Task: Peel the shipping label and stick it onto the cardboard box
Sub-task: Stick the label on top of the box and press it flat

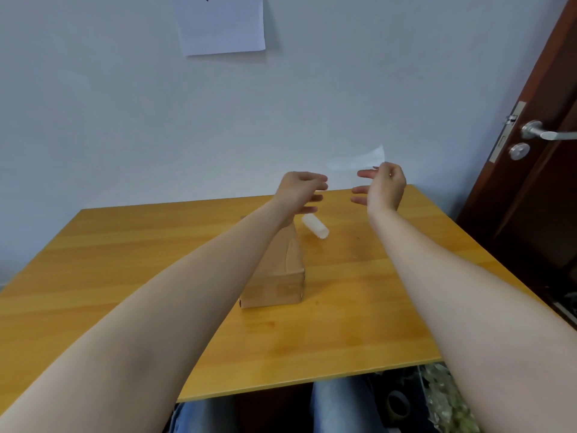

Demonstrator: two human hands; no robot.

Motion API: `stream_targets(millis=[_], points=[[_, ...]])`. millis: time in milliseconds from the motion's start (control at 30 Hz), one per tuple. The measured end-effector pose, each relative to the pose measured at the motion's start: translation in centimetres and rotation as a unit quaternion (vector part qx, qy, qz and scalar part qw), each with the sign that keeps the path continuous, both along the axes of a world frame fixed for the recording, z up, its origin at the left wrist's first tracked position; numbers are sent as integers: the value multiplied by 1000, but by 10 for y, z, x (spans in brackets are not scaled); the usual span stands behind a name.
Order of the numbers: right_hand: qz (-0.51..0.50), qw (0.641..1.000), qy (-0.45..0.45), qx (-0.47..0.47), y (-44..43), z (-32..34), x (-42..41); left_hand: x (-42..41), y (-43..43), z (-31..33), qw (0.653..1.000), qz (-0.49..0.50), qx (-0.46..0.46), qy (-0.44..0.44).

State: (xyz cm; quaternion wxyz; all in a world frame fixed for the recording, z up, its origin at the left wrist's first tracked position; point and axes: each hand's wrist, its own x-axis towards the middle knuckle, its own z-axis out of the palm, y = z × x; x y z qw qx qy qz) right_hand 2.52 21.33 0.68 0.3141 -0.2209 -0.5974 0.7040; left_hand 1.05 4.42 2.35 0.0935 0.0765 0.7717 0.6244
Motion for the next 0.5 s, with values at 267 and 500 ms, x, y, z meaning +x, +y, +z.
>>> stream_targets(millis=[267, 500], points=[[130, 989, -29, 72, -34, 6, -4, -5, -19, -4, 960, 60, -156, 223], [238, 967, -6, 91, -66, 20, -1, -8, -42, -11, 960, 92, -121, 234]])
